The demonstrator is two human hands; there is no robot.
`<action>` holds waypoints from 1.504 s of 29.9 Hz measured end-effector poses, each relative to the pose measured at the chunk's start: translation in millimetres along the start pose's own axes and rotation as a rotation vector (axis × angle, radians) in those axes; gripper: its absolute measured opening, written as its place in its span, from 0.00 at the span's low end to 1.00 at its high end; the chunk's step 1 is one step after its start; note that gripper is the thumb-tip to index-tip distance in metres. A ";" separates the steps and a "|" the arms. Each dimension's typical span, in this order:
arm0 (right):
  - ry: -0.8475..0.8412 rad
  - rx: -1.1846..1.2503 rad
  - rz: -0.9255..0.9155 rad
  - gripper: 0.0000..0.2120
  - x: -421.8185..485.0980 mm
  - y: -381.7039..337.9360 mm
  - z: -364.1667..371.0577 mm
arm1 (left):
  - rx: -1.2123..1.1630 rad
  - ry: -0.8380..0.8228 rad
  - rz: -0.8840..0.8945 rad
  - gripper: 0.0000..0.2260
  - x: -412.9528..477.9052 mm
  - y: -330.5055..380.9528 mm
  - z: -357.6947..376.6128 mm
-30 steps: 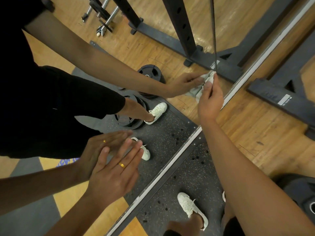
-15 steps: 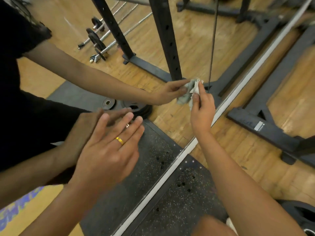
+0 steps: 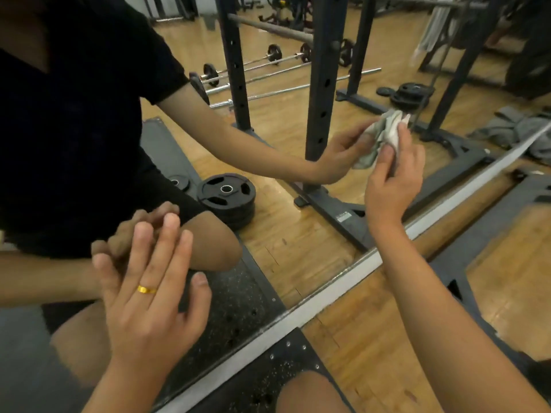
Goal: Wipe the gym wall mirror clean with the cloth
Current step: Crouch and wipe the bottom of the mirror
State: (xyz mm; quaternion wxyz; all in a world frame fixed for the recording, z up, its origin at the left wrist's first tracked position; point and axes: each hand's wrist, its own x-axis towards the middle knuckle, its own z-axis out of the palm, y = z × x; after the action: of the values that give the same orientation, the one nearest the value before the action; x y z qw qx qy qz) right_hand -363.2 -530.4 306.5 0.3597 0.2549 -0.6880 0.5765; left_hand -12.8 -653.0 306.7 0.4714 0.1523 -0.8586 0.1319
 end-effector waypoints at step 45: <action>-0.256 0.192 -0.558 0.16 -125.7 -38.3 12.7 | 0.224 0.193 -0.029 0.24 -45.7 9.4 50.6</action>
State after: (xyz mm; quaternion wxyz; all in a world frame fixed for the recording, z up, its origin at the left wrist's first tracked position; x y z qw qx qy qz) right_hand -259.6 -558.7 229.7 0.3885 0.5370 -0.5736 0.4813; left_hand -32.1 -656.8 240.7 0.5335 0.2030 -0.7869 0.2343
